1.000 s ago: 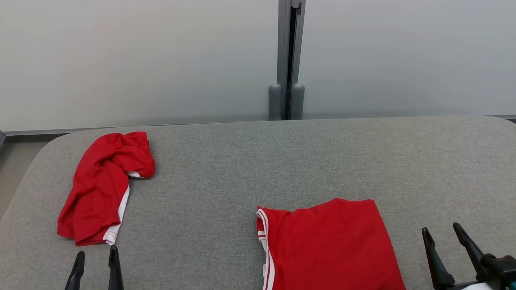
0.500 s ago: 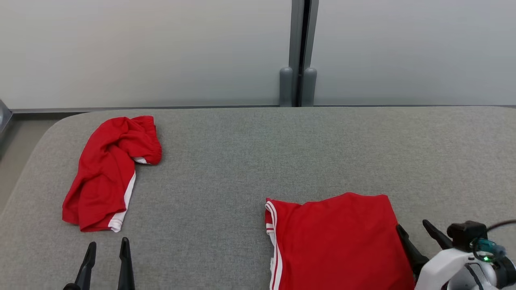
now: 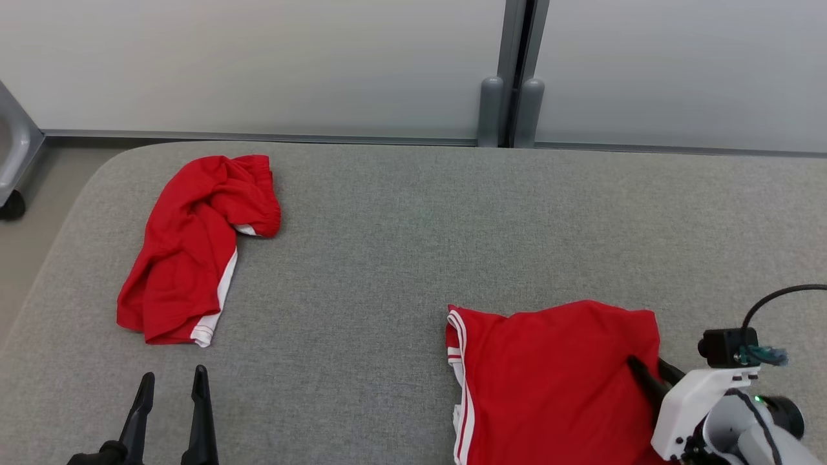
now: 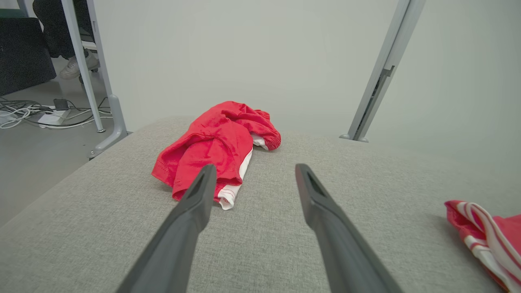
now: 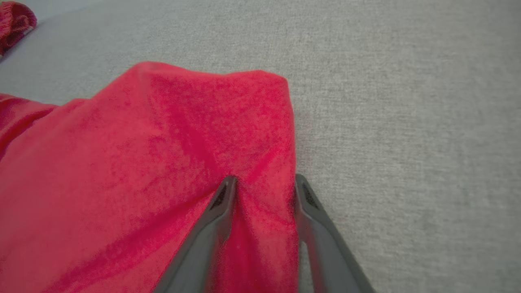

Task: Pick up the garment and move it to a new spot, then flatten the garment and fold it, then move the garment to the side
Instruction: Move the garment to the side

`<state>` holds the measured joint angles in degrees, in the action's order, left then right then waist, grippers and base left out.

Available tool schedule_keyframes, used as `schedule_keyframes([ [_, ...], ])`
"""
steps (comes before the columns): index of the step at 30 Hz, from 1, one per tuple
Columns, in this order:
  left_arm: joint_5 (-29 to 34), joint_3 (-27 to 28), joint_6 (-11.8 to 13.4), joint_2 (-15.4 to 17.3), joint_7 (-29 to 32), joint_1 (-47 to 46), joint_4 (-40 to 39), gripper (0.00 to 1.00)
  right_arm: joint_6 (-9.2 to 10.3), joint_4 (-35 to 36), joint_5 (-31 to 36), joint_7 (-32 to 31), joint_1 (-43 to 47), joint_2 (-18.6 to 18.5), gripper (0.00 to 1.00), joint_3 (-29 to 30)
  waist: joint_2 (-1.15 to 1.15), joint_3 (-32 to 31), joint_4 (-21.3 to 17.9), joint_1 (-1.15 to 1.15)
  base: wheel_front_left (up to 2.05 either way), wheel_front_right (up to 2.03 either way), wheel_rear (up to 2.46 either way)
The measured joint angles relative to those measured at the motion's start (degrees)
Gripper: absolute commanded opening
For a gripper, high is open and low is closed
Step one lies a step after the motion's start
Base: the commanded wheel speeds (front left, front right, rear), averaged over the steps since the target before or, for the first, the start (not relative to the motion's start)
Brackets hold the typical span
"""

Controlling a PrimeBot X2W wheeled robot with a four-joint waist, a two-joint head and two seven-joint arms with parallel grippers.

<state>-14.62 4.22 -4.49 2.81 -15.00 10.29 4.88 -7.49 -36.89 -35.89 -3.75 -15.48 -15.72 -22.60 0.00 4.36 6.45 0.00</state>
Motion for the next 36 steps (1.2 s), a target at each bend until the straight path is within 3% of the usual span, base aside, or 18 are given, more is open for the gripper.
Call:
schedule_keyframes([
  [4, -0.2, -0.2, -0.1, 0.0, -0.1, -0.7, -0.7, 1.00, -0.11, -0.8, 0.8, 0.3, -5.0, -3.4, 0.00, 0.2, 0.00, 2.1, -1.1, 0.00, 0.00, 0.00, 0.00],
  [10, 0.7, -1.5, -1.5, 0.0, -0.1, -5.9, -1.6, 1.00, -0.01, -6.4, 6.7, -0.1, -14.5, -14.3, 0.00, 6.1, 0.00, 7.1, -3.3, 0.00, 0.00, 0.00, 0.00],
  [17, 2.9, -1.6, -2.4, 0.0, -0.1, -9.0, -2.3, 1.00, -0.01, -11.2, 14.1, -1.4, -22.6, -23.4, 0.00, 13.0, 0.00, 12.8, -5.0, 0.00, 0.00, 0.00, 0.00],
  [28, 3.9, -1.2, -2.9, 0.0, -0.1, -9.7, -2.3, 1.00, -0.02, -16.9, 26.7, -4.5, -26.3, -28.4, 0.00, 22.0, 0.00, 14.4, -4.4, 0.00, 0.00, 0.00, 0.00],
  [29, 3.8, -1.2, -2.9, 0.0, -0.1, -9.7, -2.3, 1.00, -0.02, -17.0, 27.9, -3.8, -26.3, -28.4, 0.30, 23.2, 0.00, 14.3, -4.4, 0.00, 0.00, 0.00, 0.00],
  [30, 3.7, -1.2, -2.9, 0.0, -0.1, -9.7, -2.3, 1.00, -0.02, -17.2, 29.3, -2.9, -26.4, -28.2, 1.00, 24.5, 0.00, 14.3, -4.4, 0.00, 0.00, 0.00, 0.00],
  [36, 2.8, -1.2, -2.9, 0.0, -0.1, -9.6, -2.1, 1.00, -0.02, -15.3, 35.3, 3.5, -26.1, -24.0, 1.00, 30.9, 0.00, 13.1, -4.9, 0.00, 0.00, 0.00, 0.00],
])
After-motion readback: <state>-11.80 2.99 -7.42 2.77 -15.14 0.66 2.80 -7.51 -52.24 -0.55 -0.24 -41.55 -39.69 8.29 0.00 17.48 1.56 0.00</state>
